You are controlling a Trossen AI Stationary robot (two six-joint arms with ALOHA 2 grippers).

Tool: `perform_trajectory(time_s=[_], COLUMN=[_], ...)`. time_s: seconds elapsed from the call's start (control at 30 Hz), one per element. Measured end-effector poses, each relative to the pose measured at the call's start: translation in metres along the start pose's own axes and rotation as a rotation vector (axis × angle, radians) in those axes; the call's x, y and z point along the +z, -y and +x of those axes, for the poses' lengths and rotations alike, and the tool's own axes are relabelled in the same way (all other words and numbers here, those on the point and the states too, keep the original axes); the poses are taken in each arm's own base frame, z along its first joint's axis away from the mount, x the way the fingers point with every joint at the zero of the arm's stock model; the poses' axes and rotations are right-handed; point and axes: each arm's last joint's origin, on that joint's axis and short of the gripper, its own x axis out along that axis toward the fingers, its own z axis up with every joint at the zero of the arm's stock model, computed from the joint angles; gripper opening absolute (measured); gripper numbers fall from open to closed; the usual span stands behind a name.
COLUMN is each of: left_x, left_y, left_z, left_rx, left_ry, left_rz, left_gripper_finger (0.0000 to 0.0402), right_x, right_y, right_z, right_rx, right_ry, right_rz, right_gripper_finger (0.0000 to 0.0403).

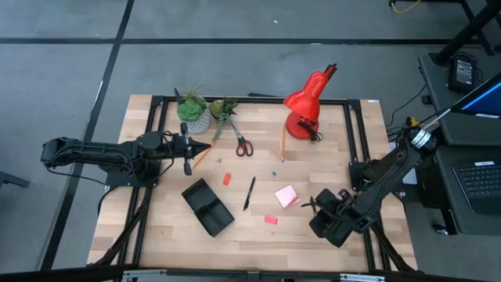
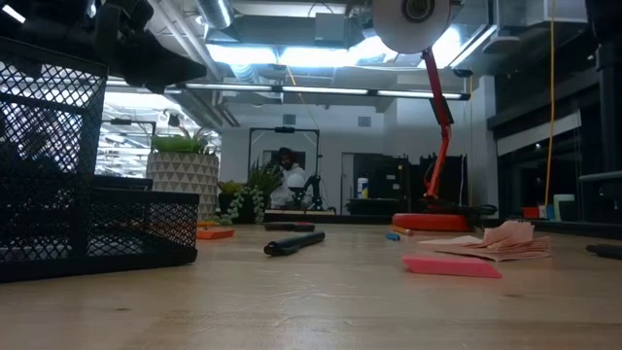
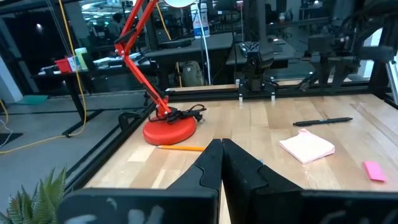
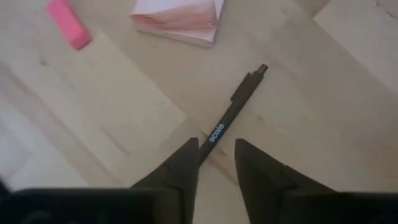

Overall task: Pick and place office supplies into organizer
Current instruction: Put the right black pen into the black desk organizer

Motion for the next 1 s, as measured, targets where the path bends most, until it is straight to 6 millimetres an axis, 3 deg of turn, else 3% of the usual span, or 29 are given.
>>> perform_trajectory(time_s=[0.37, 1.0], left_x=[0.000, 0.000], left_y=[0.000, 0.000], left_z=[0.000, 0.000], left_rx=[0.000, 0.000], left_ry=[0.001, -0.001], left_rz=[0.000, -0.007], left_gripper_finger=[0.0004, 0.0004], right_x=[-0.008, -0.023], right_y=[-0.014, -0.021], right_z=[0.028, 0.072], right_rx=[-0.049, -0.180], right_ry=[-0.046, -0.026], right_rz=[0.055, 0.129], right_gripper_finger=[0.0198, 0.0202])
